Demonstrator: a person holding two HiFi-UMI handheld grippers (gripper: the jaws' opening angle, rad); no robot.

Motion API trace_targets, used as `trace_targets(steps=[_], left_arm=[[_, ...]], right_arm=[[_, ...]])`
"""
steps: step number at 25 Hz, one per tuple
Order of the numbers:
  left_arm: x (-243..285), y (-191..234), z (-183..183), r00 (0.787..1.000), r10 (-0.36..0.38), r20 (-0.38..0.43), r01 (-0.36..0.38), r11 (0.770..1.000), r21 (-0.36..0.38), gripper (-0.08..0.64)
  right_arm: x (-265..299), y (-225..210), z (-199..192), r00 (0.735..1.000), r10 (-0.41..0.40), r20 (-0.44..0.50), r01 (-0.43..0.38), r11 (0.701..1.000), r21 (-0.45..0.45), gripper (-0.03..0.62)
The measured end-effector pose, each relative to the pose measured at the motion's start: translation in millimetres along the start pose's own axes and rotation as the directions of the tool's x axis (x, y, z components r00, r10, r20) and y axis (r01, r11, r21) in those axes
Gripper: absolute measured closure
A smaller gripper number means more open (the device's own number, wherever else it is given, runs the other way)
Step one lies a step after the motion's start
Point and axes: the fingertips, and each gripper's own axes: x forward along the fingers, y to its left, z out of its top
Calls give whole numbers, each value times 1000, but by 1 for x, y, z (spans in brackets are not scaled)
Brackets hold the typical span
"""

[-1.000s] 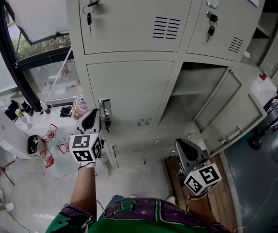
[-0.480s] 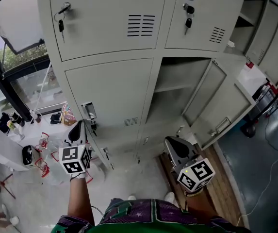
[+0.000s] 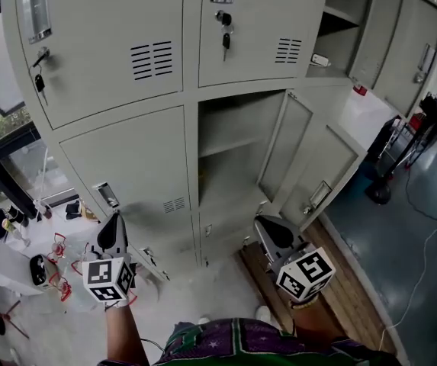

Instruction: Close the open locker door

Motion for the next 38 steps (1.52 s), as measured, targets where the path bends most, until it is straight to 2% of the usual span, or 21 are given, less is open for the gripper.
trace_targets(steps=[3,7,12,15,22,23,24,25,30,34,38], left_arm=[[3,-35,7,999,-47,14,47,999,-2,538],[11,-73,15,998,-54,23,53,996,72,539],[18,-126,37,993,-102,58,98,993,57,538],[21,-159,51,986,-145,77,135,983,125,538],[27,-223,86,960,-246,134,235,968,91,538],[28,-231,88,955,-263,136,254,964,82,538],[28,-239,89,950,-282,135,274,959,69,538],[29,-247,90,944,-300,135,295,954,58,538],[31,-284,96,926,-355,126,352,935,50,538],[33,-302,93,920,-373,118,371,928,43,538],[34,-315,88,919,-376,115,375,927,35,538]], right_arm=[[-11,-15,12,1000,6,19,-6,1000,-1,586],[-23,-36,28,999,3,43,-3,1000,-5,586],[-45,-61,48,997,5,81,-2,1000,-29,586],[-59,-74,60,994,0,106,3,999,-33,586],[-91,-96,80,986,-22,167,31,998,-54,598],[-95,-98,81,985,-21,169,31,998,-55,567],[-98,-99,82,985,-19,171,28,998,-53,470],[-101,-100,83,984,-17,175,27,998,-52,430],[-116,-115,90,978,-41,202,56,996,-71,278],[-125,-131,83,981,-71,181,90,991,-99,134],[-127,-148,66,987,-78,138,93,991,-101,73]])
